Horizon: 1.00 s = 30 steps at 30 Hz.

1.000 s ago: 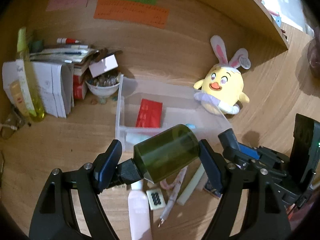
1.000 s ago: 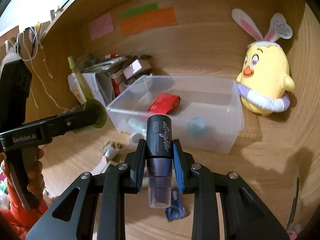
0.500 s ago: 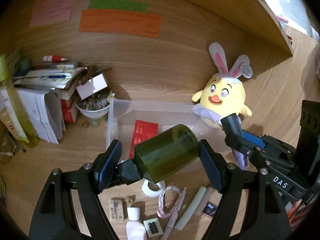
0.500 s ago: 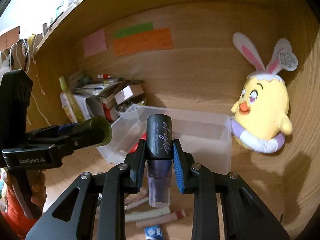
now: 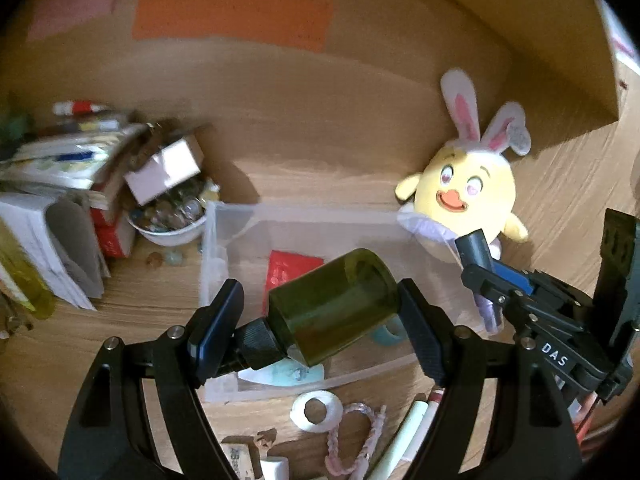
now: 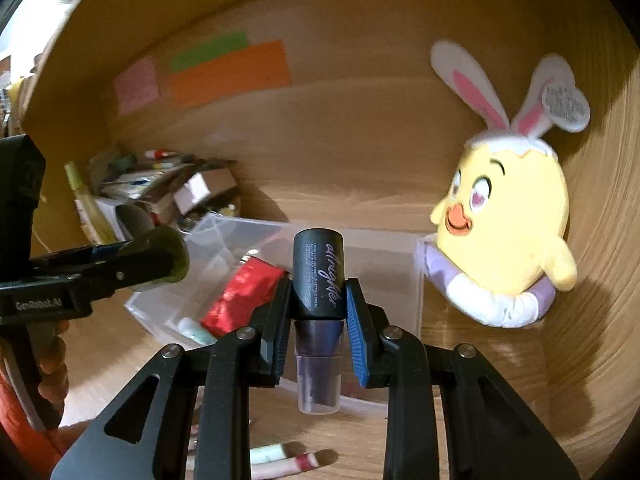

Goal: Organize objects
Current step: 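Carry the green bottle and marker into the clear box and release both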

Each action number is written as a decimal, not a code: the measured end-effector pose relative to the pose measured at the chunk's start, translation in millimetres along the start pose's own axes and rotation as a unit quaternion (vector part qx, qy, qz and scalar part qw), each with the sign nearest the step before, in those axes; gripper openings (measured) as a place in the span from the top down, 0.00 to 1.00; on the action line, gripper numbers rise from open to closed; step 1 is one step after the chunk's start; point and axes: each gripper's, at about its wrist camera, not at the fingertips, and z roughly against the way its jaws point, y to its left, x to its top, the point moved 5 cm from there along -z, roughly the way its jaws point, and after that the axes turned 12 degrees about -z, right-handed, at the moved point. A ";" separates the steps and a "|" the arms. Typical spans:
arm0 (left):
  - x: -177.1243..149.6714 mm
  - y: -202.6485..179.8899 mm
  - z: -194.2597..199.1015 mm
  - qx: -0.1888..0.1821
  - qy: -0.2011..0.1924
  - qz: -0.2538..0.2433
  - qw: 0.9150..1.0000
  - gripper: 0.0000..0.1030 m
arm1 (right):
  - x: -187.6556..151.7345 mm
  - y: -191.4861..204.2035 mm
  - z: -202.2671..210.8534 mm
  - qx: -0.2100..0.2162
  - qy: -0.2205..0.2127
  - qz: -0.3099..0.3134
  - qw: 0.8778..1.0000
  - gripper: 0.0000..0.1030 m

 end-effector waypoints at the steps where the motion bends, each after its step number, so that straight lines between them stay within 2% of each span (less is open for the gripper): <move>1: -0.9 -0.7 -4.8 -0.002 0.007 -0.002 1.000 0.25 | -1.4 -4.7 -5.6 -0.004 0.005 -0.005 1.000 0.77; 5: -4.8 -6.3 -26.9 -0.003 0.031 -0.015 0.999 0.25 | -6.6 -15.1 -22.8 -0.008 0.026 -0.019 0.999 0.77; 14: -11.7 -8.2 -53.9 -0.010 0.057 -0.023 0.998 0.25 | -14.9 -18.3 -44.2 -0.030 0.049 -0.011 0.998 0.77; 19: -14.0 -11.5 -55.7 -0.001 0.059 -0.044 0.997 0.25 | -22.4 -15.1 -55.3 -0.044 0.066 0.004 0.997 0.77; 25: -15.0 -12.6 -56.2 0.002 0.064 -0.050 0.997 0.25 | -23.0 -11.0 -57.2 -0.050 0.066 0.019 0.996 0.77; 30: -15.1 -10.5 -53.6 0.007 0.066 -0.047 0.997 0.18 | -22.6 -11.1 -55.7 -0.043 0.074 0.020 0.996 0.76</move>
